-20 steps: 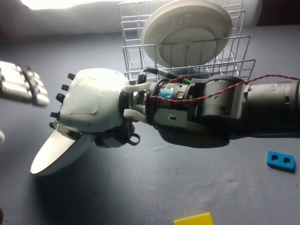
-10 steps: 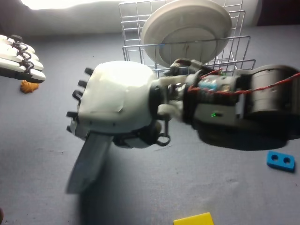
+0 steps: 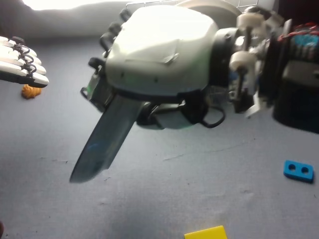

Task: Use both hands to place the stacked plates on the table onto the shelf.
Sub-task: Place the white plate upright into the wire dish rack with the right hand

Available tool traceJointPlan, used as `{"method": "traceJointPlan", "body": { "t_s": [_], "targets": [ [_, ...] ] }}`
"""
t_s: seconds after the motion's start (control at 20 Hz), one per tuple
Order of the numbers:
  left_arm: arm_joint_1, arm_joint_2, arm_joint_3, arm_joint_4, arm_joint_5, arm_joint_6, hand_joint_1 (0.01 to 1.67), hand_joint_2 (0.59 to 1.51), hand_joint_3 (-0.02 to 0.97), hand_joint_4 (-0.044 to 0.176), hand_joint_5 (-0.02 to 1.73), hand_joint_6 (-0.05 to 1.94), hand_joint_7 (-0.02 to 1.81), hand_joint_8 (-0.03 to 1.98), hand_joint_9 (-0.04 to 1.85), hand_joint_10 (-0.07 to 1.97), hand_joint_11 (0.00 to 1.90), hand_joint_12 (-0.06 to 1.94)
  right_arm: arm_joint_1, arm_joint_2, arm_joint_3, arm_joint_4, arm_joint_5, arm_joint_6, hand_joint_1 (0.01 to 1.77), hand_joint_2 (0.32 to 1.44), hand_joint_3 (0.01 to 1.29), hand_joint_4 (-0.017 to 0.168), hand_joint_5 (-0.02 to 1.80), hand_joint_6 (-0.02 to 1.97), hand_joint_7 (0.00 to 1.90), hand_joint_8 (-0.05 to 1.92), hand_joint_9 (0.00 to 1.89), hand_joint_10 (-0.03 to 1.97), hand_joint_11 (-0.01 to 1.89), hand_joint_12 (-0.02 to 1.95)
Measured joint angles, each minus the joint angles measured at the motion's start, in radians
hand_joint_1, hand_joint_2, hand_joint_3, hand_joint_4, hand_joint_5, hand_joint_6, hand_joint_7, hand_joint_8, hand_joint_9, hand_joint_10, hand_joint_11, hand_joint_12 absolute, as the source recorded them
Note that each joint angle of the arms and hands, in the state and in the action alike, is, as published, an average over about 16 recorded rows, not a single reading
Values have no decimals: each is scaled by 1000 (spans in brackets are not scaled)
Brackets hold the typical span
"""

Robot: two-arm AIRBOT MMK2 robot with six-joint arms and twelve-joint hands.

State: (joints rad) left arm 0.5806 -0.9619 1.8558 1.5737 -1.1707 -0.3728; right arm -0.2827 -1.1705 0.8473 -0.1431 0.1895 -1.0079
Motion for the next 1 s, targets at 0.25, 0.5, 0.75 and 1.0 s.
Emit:
{"method": "traceJointPlan", "body": {
  "t_s": [0.25, 0.5, 0.75, 1.0],
  "targets": [
    [0, 0, -1, 4, 0, 0, 22, 1142, 13, 2, 167, 9, 140, 13, 103, 16, 16, 222, 65, 58, -4, -26, -44, 214, 1348, 999, 14, -4, 946, 941, 1075, 799, 1046, 977, 944, 1032],
    [1, 0, -2, 8, 0, 1, 22, 1144, 13, 2, 166, 9, 136, 13, 102, 16, 16, 200, 112, 84, 40, -77, -96, 481, 1349, 999, 14, -4, 954, 920, 1084, 768, 1053, 967, 947, 1032],
    [1, 0, -2, 10, 1, 2, 22, 1144, 13, 2, 161, 9, 130, 13, 100, 16, 16, 189, 144, 96, 95, -97, -129, 697, 1349, 999, 14, -4, 961, 899, 1092, 738, 1060, 965, 948, 1039],
    [2, 0, -4, 10, 1, 4, 22, 1141, 13, 2, 164, 8, 132, 13, 100, 15, 17, 201, 154, 104, 146, -85, -153, 794, 1350, 998, 15, -5, 961, 891, 1096, 722, 1064, 966, 950, 1050]
  ]
}}
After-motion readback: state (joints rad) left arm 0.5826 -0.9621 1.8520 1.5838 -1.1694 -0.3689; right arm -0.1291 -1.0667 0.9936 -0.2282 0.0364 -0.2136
